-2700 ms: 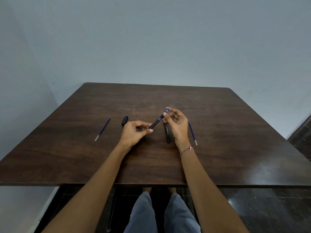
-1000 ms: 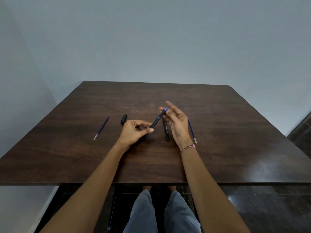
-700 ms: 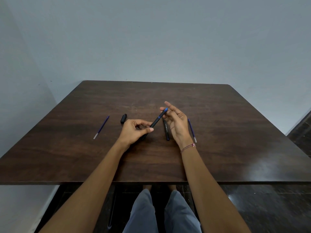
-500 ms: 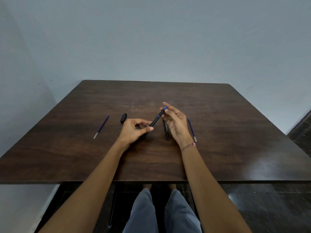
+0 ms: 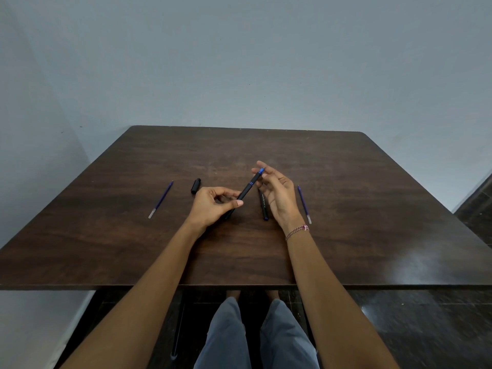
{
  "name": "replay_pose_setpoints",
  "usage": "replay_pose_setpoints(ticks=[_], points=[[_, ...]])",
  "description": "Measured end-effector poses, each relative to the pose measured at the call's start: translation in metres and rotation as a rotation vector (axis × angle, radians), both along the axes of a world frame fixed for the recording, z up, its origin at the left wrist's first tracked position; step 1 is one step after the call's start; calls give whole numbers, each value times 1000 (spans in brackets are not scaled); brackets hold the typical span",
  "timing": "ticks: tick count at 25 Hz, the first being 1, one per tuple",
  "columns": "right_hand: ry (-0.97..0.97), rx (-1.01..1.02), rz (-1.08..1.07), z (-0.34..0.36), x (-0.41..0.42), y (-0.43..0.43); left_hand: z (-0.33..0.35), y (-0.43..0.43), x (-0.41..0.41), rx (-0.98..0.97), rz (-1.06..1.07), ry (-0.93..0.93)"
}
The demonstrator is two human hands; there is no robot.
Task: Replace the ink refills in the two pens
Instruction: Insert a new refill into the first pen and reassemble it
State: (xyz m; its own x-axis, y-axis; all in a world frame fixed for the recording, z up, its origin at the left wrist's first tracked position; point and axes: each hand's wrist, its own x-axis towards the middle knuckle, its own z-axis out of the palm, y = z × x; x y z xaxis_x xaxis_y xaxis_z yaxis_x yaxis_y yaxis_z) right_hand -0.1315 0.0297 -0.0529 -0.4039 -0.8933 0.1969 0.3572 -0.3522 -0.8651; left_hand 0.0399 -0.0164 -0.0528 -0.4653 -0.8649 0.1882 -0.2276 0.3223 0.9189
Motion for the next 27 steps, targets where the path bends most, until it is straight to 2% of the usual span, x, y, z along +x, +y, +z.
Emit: replay_pose_setpoints(ticks=[14, 18, 22, 27], points=[[74, 28, -73, 2, 5, -1, 1, 0, 0, 14, -8, -2], [12, -17, -22, 0, 3, -1, 0, -1, 1, 9, -11, -9], [74, -22, 30, -1, 2, -1, 0, -2, 1, 12, -5, -1], [65, -5, -51, 1, 4, -1, -1, -2, 0, 36, -16, 6]])
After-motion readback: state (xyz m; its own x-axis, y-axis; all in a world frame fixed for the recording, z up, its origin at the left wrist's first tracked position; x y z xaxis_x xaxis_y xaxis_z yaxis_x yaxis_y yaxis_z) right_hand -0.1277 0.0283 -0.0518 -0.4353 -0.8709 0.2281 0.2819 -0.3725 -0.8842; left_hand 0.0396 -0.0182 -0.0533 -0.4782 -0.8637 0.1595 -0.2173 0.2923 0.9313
